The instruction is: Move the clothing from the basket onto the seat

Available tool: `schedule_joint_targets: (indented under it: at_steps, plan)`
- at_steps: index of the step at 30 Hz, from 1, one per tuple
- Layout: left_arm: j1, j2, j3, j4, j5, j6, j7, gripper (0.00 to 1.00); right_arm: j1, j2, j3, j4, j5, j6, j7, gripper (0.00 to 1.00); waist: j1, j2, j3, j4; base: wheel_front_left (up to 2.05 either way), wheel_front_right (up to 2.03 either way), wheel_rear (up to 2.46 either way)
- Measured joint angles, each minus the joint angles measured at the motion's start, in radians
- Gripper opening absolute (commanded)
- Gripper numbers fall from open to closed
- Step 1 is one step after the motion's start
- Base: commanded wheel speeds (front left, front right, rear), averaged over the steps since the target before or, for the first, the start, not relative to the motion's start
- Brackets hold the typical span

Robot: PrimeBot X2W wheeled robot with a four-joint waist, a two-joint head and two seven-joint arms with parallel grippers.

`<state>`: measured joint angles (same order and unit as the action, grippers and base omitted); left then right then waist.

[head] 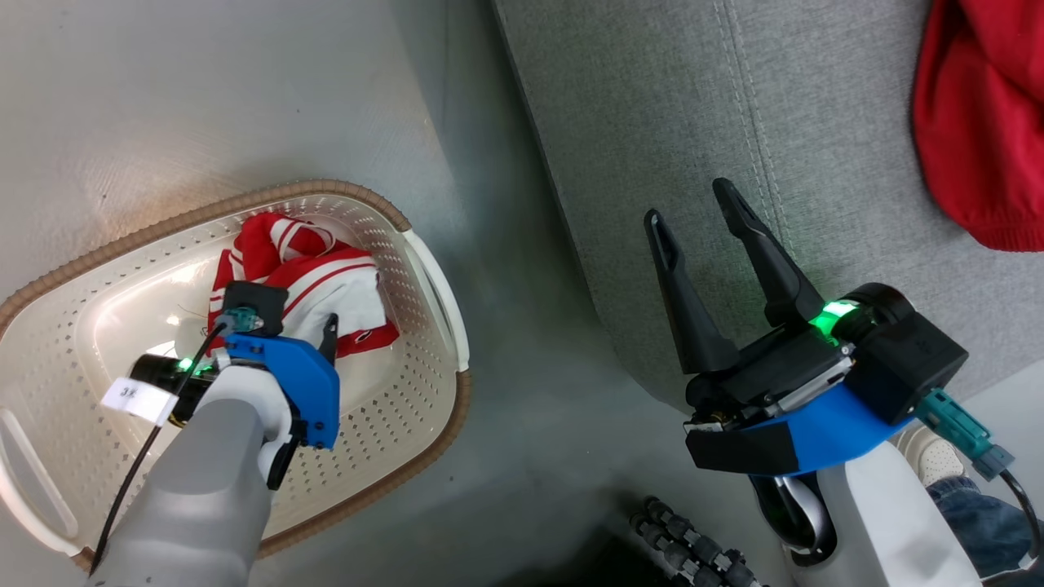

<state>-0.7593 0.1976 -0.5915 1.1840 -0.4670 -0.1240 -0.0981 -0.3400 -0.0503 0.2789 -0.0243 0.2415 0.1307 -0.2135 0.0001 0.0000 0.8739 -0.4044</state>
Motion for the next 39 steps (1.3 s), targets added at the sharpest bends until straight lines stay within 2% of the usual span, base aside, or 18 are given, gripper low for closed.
schedule_joint_targets:
  at_steps: [11,13,14,22,39]
  plan:
    - [-0.027,-0.047,-0.036,0.063,-0.021,-0.002,0.097,1.0,0.015,0.0,-0.026,-0.036,-0.007,0.0,0.016,1.0,-0.0001,0.0,0.024,0.026,0.0,0.0,0.0]
    - [-0.031,-0.049,-0.046,0.067,-0.019,-0.002,0.097,0.25,0.016,0.0,-0.03,-0.041,-0.01,0.0,0.02,1.0,-0.0001,0.0,0.026,0.031,0.0,0.0,0.0]
    - [-0.035,-0.049,-0.052,0.068,-0.015,-0.002,0.095,0.0,0.016,0.0,-0.033,-0.046,-0.011,0.0,0.021,1.0,-0.0001,0.0,0.027,0.033,0.0,0.0,0.0]
    - [-0.046,-0.058,-0.074,0.069,-0.045,-0.002,0.098,0.0,0.015,0.0,-0.033,-0.057,-0.014,0.0,0.033,1.0,-0.0001,0.0,0.026,0.038,0.0,0.0,0.0]
    - [-0.046,-0.032,-0.107,0.048,-0.121,-0.005,0.071,0.0,-0.025,0.0,0.002,-0.021,-0.008,0.0,0.023,1.0,-0.0001,0.0,-0.004,0.031,0.0,0.0,0.0]
